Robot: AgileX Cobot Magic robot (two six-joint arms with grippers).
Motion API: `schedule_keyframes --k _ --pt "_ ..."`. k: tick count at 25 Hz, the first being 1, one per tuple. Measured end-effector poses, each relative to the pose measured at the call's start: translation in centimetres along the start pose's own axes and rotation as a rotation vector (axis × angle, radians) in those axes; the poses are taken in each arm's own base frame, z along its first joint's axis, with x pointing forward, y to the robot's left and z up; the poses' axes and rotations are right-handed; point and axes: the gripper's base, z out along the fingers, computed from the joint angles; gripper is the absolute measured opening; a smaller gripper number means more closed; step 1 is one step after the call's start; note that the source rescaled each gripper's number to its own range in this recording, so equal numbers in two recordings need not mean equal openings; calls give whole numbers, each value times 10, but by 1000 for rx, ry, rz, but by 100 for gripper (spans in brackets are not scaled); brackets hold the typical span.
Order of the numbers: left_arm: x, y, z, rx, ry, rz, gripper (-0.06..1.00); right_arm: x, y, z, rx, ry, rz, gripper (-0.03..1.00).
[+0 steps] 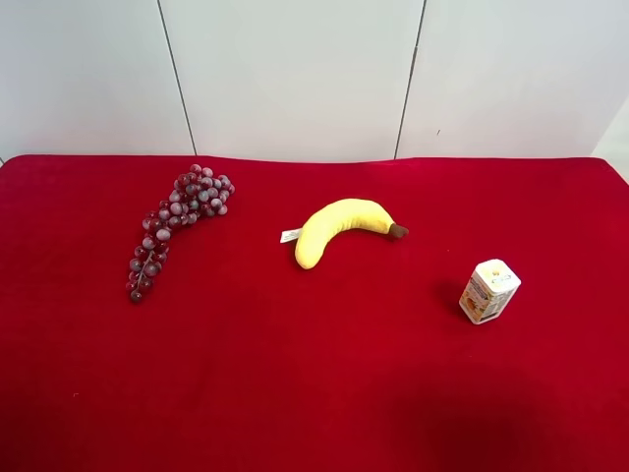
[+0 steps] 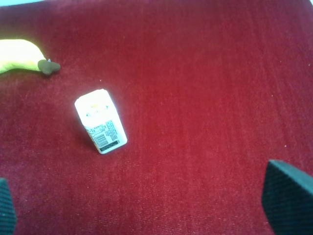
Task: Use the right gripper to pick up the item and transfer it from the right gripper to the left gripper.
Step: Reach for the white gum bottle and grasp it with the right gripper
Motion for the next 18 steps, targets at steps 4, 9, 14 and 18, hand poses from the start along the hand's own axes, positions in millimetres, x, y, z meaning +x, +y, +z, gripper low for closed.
schedule_keyframes --k 4,9,14,18 --pt "0 0 0 0 0 0 100 0 0 0 0 0 0 100" --pt "0 0 0 0 0 0 100 0 0 0 0 0 0 100" --pt "0 0 0 0 0 0 100 0 0 0 0 0 0 100" --pt "0 0 0 0 0 0 100 0 0 0 0 0 0 100"
